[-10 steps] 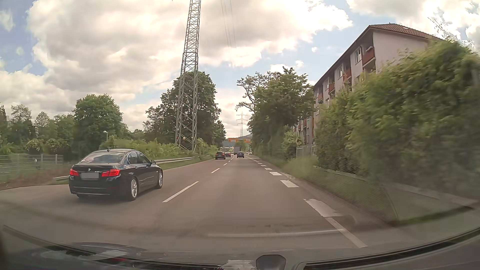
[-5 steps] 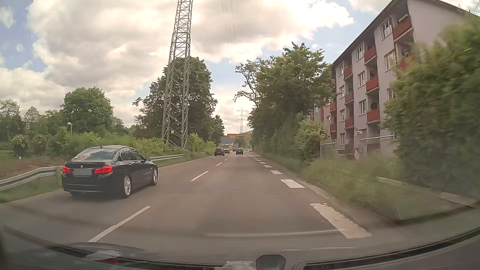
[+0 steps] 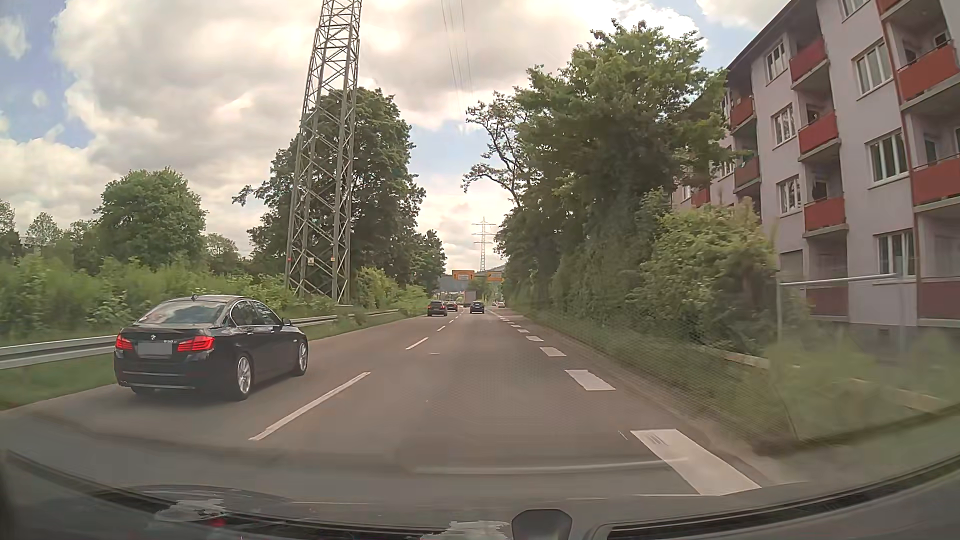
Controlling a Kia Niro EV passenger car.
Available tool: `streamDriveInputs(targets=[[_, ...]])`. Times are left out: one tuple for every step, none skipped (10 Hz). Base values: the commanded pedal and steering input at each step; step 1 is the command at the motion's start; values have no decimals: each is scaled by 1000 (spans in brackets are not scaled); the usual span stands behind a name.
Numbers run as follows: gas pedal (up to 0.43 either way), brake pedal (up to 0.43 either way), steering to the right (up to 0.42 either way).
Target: Follow the waypoints while adhering to traffic rules and regulations
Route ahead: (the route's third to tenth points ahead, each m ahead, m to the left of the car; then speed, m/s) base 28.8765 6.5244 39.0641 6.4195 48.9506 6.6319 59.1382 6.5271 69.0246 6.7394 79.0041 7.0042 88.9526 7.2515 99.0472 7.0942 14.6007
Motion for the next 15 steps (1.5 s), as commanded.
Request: streamDriveInputs(targets=[[98,0,2],[87,0,2],[87,0,2],[67,0,2],[67,0,2],[67,0,3],[67,0,3],[67,0,3],[67,0,3],[67,0,3],[67,0,3],[67,0,3],[67,0,3],[67,0,3],[67,0,3]])
